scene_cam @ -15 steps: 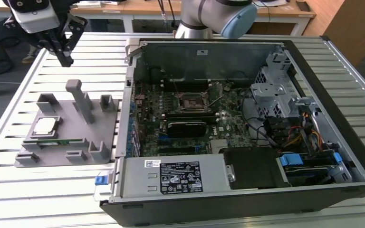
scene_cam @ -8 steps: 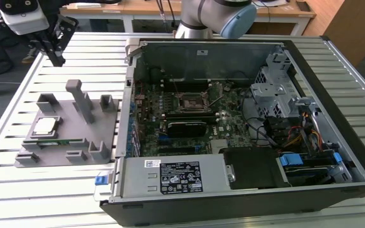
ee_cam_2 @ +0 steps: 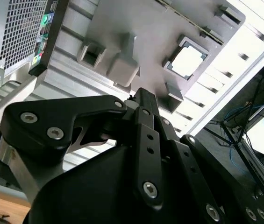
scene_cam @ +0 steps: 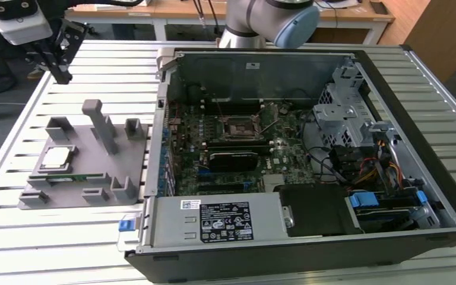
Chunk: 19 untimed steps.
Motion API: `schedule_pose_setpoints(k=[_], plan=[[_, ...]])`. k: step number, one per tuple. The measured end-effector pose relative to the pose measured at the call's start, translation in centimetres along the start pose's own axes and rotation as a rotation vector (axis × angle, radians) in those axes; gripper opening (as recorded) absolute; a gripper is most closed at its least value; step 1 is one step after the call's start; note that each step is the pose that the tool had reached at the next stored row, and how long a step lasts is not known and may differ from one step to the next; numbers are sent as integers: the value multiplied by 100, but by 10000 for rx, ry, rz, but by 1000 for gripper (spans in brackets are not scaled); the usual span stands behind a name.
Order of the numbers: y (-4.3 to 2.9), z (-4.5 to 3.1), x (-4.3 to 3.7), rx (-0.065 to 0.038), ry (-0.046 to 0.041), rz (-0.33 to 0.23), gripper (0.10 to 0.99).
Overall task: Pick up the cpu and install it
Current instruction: 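Reach for the cpu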
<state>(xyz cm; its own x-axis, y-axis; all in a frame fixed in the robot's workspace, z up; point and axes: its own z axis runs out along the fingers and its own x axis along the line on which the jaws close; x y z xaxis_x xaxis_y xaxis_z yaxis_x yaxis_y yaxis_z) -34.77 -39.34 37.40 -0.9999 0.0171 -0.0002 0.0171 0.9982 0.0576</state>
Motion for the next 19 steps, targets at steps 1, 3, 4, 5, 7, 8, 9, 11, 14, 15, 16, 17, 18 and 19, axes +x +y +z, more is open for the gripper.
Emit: schedule_pose_setpoints(k=[1,3,4,5,7,8,9,11,14,15,16,17,18,19], plan=[[0,3,45,0,5,0,106],[1,8,135,0,16,0,106],[1,10,180,0,22,1,106],[1,13,225,-1,25,2,106],[-1,17,316,-1,32,2,106],[-2,18,361,1,36,2,106],[-3,20,409,-1,36,1,106],[-4,23,500,-1,37,2,106],[-7,27,624,-4,38,3,106],[-8,29,661,-5,37,2,106],[-9,30,699,-7,37,1,106],[-9,31,728,-7,38,2,106],[-9,32,751,-7,38,2,106],[-10,34,768,-7,37,2,106]])
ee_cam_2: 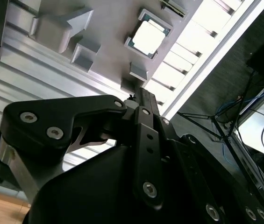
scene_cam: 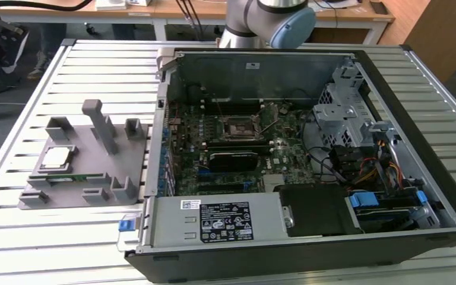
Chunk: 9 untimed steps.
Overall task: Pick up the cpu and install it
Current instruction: 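Reach for the cpu, then pick up the cpu and move it towards the insertion slot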
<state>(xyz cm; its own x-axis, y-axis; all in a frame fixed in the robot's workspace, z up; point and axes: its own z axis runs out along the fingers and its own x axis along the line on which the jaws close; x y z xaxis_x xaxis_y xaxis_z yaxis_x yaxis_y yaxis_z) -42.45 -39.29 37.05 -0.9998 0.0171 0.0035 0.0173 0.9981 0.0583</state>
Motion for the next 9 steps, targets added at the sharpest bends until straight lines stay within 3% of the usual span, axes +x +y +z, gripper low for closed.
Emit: schedule_pose_setpoints(k=[6,9], plan=[[2,12,73,-1,7,1,106],[0,31,92,1,76,3,106]])
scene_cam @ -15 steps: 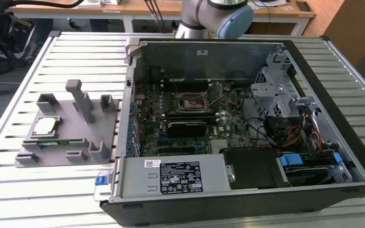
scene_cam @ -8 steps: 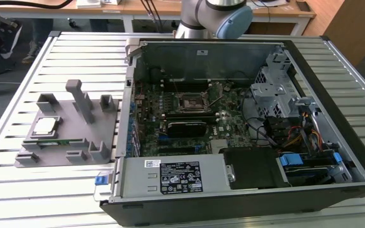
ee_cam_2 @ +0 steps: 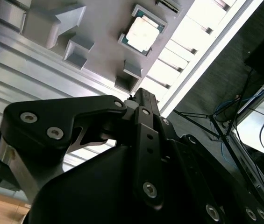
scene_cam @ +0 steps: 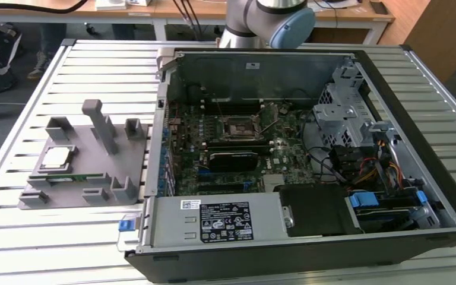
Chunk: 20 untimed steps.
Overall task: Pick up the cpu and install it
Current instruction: 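Pick up the cpu and move it towards the insertion slot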
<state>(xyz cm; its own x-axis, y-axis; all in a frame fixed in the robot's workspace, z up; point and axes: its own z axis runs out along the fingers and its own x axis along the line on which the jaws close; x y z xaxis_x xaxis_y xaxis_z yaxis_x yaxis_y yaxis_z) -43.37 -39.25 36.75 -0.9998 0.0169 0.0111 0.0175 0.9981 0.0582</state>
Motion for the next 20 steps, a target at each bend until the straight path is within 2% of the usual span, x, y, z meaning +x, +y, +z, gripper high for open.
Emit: schedule_pose_setpoints(k=[10,20], plan=[[-9,78,6,-5,21,2,106],[-120,170,3,-48,11,-57,106]])
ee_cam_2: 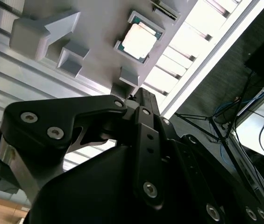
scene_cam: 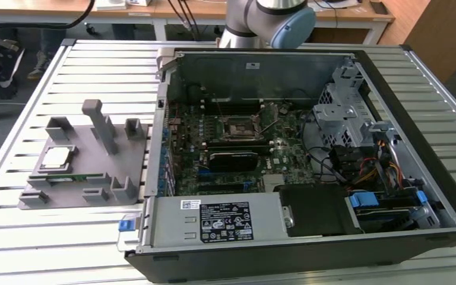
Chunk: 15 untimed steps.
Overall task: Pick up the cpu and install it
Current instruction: 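Pick up the cpu and move it towards the insertion slot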
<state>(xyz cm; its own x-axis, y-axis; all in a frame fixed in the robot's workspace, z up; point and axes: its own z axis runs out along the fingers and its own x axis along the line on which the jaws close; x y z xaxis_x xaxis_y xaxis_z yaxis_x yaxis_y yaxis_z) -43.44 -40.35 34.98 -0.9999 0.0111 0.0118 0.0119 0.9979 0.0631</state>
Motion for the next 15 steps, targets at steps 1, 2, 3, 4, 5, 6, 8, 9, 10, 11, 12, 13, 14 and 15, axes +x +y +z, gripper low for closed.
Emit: schedule_pose_setpoints(k=[1,2,3,4,5,6,8,9,10,11,12,13,14,15], plan=[[-3,12,0,1,4,0,106],[-5,28,0,2,11,1,106],[-7,45,-1,2,17,1,106],[-9,62,-3,3,23,1,114],[-11,80,-3,3,29,1,114],[-12,98,-4,3,32,1,165],[-14,125,-5,4,34,1,290],[-16,135,-5,5,35,1,290],[-17,147,-5,5,35,1,349],[-18,158,-5,5,35,1,408],[-19,168,-6,5,34,0,408],[-20,178,-6,5,34,0,467],[-22,189,-6,6,35,0,525],[-23,201,-6,5,34,0,525]])
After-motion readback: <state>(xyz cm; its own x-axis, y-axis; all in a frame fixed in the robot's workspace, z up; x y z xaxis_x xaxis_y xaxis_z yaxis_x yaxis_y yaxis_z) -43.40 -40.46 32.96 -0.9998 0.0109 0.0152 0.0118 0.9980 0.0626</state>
